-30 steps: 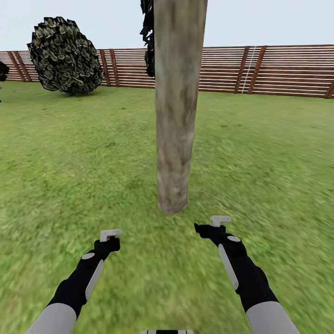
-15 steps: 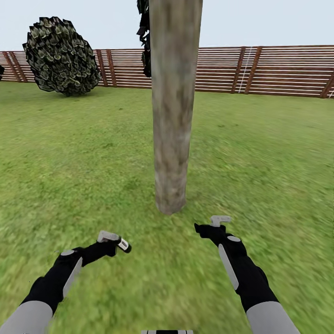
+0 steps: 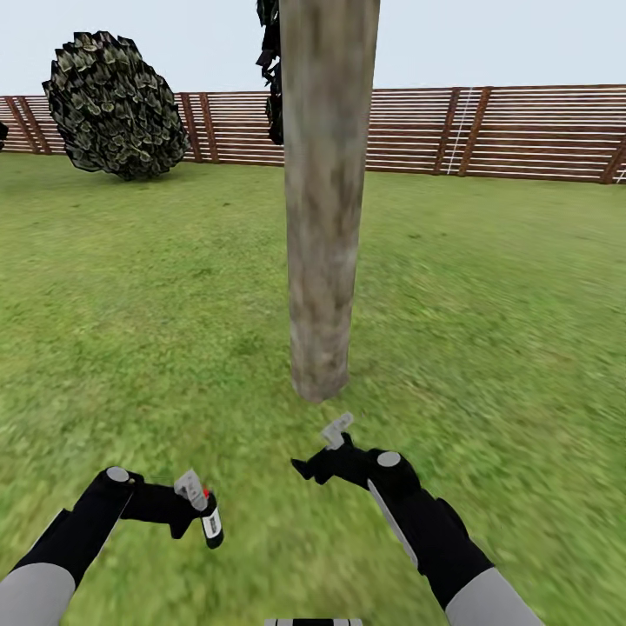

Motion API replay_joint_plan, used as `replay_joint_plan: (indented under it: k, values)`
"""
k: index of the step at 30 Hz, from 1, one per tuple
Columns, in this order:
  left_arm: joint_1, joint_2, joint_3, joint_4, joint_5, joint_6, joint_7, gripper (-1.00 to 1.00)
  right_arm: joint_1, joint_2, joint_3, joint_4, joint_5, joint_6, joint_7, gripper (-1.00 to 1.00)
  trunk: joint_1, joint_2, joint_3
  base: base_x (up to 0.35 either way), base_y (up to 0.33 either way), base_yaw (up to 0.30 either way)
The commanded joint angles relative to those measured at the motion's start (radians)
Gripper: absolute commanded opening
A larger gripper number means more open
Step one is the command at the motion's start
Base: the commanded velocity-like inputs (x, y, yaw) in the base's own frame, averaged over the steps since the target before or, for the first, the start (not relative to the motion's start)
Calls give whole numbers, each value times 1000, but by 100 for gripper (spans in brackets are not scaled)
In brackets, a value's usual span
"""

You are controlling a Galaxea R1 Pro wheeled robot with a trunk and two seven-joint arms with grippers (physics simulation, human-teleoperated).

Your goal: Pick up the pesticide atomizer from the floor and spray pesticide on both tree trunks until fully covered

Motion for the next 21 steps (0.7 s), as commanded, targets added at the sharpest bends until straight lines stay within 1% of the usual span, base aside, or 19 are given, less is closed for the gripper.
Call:
replay_joint_plan:
  k: [1,2,4,5,6,7,10,14,17,21]
  values:
    - [-1,0,0,0,-14,-1,-18,-100,0,0,6,-12,9,0,41,100,0,0,0,0,0,0]
    - [-6,-6,-6,-6,-20,-6,-23,-100,-6,-2,12,-17,13,6,45,100,0,0,0,0,0,0]
    - [-18,-17,-17,-17,-30,-17,-35,-100,-7,6,23,-28,24,18,57,100,0,0,0,0,0,0]
    - [-23,-23,-22,-23,-25,-23,-39,-100,-6,8,28,-34,29,15,62,100,0,0,0,0,0,0]
    - [-17,-29,-28,-29,-19,-28,-33,-100,-5,10,29,-39,34,10,68,100,0,0,0,0,0,0]
    - [-12,-23,-31,-23,-14,-22,-28,-100,-4,12,23,-44,40,6,74,100,0,0,0,0,0,0]
    - [5,-11,-14,-27,-8,-5,-11,-100,-3,6,7,-33,23,1,56,100,0,0,0,0,0,0]
    - [4,-13,7,-49,-6,6,-12,-100,-3,-2,-13,-32,2,1,34,100,0,0,0,0,0,0]
    - [1,-21,2,-66,-6,5,-20,-100,-3,-13,-11,-32,-3,3,37,100,0,0,0,0,0,0]
    - [0,-26,-11,-89,-10,2,-38,-100,-6,-16,-10,-30,6,3,60,100,0,0,0,0,0,0]
